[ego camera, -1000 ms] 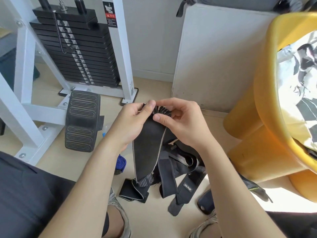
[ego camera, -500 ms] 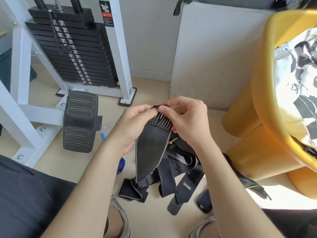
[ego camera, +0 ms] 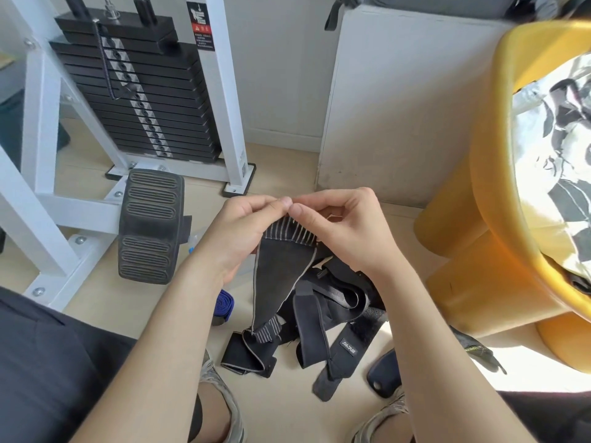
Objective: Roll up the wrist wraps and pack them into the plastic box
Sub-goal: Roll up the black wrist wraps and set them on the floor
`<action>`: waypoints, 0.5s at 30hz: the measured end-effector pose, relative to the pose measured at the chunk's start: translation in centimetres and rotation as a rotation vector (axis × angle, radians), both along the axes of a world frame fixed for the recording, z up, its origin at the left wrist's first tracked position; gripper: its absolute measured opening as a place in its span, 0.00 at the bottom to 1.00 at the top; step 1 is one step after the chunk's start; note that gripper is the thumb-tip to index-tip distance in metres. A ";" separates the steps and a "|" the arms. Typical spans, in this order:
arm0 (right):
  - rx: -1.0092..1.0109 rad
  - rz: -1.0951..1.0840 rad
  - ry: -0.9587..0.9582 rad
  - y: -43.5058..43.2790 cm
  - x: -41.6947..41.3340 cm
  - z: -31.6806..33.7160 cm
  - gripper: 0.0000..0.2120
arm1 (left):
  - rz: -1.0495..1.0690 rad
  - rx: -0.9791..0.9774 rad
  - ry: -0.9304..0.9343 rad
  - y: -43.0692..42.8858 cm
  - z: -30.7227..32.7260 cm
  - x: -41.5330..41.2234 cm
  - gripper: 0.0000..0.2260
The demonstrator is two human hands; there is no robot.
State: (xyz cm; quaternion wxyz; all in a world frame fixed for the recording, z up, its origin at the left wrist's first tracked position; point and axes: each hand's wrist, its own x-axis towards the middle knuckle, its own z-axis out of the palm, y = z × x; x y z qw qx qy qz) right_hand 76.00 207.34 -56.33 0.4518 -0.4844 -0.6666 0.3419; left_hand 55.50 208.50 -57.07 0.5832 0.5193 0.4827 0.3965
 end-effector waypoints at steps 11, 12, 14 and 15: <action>-0.130 -0.078 0.147 0.4 0.1 -0.3 0.12 | -0.077 0.244 0.097 0.3 0.3 -0.4 0.04; -0.111 -0.081 0.141 0.5 0.1 -0.3 0.09 | -0.082 0.239 0.086 0.3 0.3 -0.4 0.04; -0.057 -0.070 0.133 0.4 0.0 -0.4 0.06 | -0.075 0.228 0.067 0.3 0.4 -0.3 0.04; -0.035 -0.061 0.129 0.4 0.0 -0.4 0.06 | -0.058 0.227 0.050 0.2 0.3 -0.3 0.03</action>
